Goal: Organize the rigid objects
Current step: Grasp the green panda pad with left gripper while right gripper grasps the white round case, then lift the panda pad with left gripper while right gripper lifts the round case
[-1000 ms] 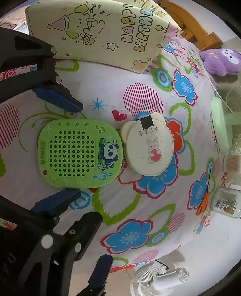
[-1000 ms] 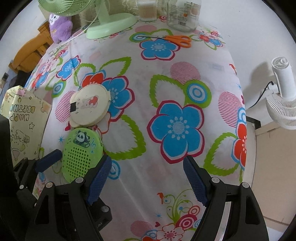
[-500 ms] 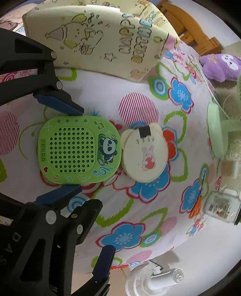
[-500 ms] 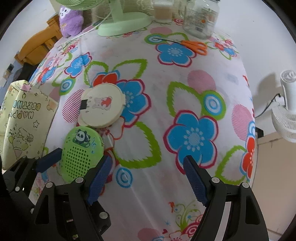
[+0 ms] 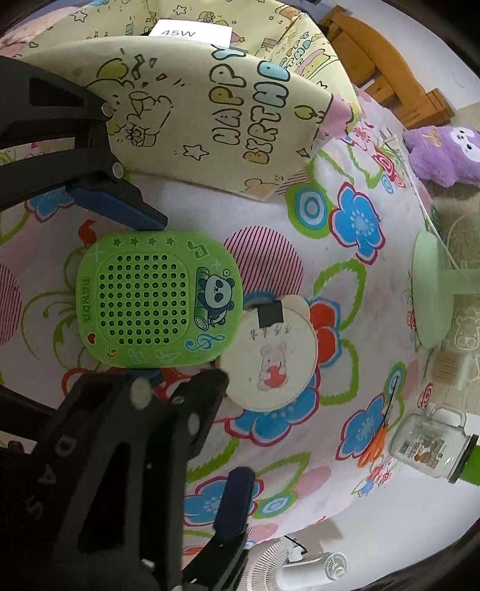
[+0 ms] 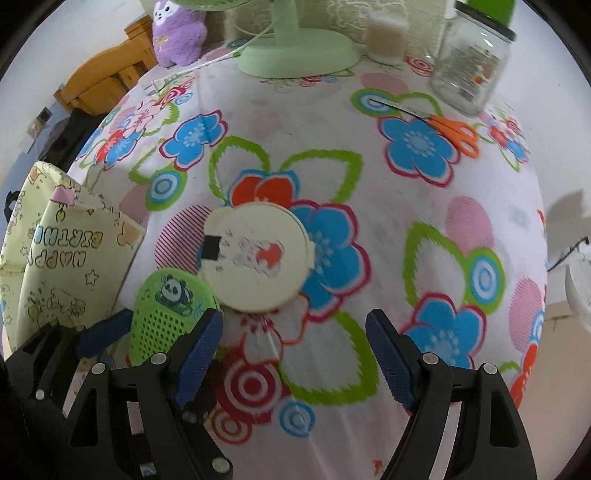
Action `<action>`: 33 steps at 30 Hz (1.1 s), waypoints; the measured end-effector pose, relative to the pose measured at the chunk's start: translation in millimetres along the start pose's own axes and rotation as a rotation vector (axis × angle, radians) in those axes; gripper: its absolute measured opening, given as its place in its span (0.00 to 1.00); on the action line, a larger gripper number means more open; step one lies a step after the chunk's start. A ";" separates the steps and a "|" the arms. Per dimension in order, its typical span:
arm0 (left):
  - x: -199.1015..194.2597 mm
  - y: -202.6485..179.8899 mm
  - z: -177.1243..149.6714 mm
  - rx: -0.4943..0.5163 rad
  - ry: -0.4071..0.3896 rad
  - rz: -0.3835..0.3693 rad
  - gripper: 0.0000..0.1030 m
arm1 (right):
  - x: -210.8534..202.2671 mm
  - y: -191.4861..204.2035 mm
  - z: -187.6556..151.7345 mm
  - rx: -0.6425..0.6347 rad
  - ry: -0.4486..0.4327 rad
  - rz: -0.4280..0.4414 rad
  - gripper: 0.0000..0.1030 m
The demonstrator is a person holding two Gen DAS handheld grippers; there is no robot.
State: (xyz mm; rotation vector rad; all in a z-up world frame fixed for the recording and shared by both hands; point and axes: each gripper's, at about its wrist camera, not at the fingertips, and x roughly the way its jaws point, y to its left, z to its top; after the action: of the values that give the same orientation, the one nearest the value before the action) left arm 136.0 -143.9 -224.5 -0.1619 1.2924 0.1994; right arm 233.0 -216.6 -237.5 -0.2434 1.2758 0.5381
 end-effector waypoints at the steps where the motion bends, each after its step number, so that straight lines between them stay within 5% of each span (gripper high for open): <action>1: 0.4 0.8 0.4 -0.004 0.003 -0.003 0.74 | 2.0 1.3 2.6 -0.004 0.000 0.003 0.80; 14: 7.6 17.2 13.6 -0.095 0.041 -0.039 0.74 | 18.2 11.9 27.4 -0.045 -0.029 0.062 0.80; 21: 10.4 25.1 16.7 -0.144 0.049 -0.033 0.75 | 28.1 20.7 33.3 -0.091 -0.026 0.104 0.92; 31: 11.3 31.6 15.7 -0.115 0.058 -0.037 0.75 | 21.9 20.2 26.2 -0.077 -0.035 0.082 0.78; 33: 9.4 25.9 12.2 -0.102 0.056 -0.019 0.75 | 21.1 16.8 24.1 -0.077 -0.036 0.001 0.69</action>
State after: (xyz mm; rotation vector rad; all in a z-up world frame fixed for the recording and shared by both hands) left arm 143.7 -115.4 -230.5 -0.2677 1.3364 0.2464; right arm 248.8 -186.0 -248.6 -0.2962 1.2217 0.5904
